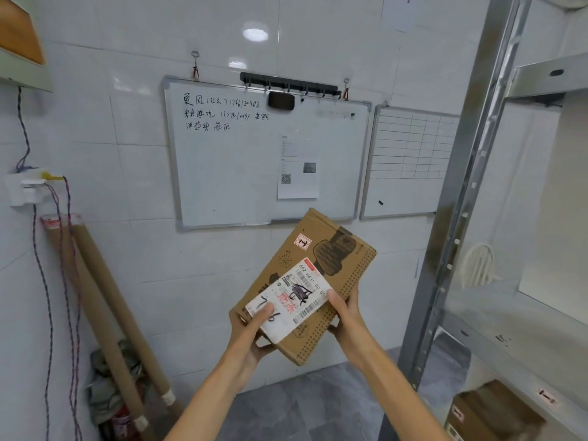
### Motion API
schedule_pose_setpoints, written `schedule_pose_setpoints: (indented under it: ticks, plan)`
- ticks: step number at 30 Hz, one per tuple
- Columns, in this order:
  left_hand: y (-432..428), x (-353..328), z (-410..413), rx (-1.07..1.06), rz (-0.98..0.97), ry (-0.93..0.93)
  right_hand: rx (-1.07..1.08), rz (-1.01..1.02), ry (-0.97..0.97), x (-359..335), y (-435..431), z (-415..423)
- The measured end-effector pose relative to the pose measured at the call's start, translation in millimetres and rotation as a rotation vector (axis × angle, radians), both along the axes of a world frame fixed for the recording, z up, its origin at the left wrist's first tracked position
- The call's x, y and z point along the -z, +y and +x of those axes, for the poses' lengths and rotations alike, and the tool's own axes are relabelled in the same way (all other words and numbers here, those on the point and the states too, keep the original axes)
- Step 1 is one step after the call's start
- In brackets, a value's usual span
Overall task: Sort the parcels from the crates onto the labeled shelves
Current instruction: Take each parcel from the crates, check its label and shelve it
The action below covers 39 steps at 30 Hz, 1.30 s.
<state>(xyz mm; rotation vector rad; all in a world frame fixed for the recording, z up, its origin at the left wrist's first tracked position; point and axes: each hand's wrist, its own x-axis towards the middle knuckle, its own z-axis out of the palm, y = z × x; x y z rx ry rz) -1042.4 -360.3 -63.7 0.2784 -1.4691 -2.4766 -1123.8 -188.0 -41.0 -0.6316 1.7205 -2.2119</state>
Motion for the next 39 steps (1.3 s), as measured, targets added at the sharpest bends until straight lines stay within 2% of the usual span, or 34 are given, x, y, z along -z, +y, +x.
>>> schedule_pose_setpoints:
  ticks: [4,6,8,10,14,20,24,28,39]
  plan:
    - [5.9,-2.7,16.7,0.093,-0.294,-0.124,0.170,-0.026,0.075,-5.9,12.1,6.4]
    - [-0.2,-8.1,22.1,0.042,-0.521,-0.060,0.212,0.001,0.098,-7.8,19.7,15.2]
    - [-4.1,-17.0,25.6,0.026,-0.643,0.083,0.231,0.019,0.113,-9.4,24.8,25.2]
    - [-4.3,-24.8,26.9,0.079,-0.631,0.169,0.234,0.029,0.120,-10.4,25.8,35.1]
    - [-2.0,-35.1,31.5,0.071,-0.627,0.206,0.290,0.020,0.108,-18.0,25.0,56.7]
    - [7.1,-30.2,57.3,0.156,-0.633,0.244,0.593,0.095,0.215,-22.1,29.7,106.2]
    - [29.7,-31.7,76.3,0.296,-0.665,0.277,0.719,0.118,0.191,-14.5,51.4,147.2]
    - [66.9,-32.3,93.9,0.449,-0.697,0.310,0.836,0.155,0.198,-13.1,93.6,194.8]
    - [210.6,-48.0,158.2,0.820,-0.614,0.453,1.186,0.208,0.249,-34.6,217.3,337.5]
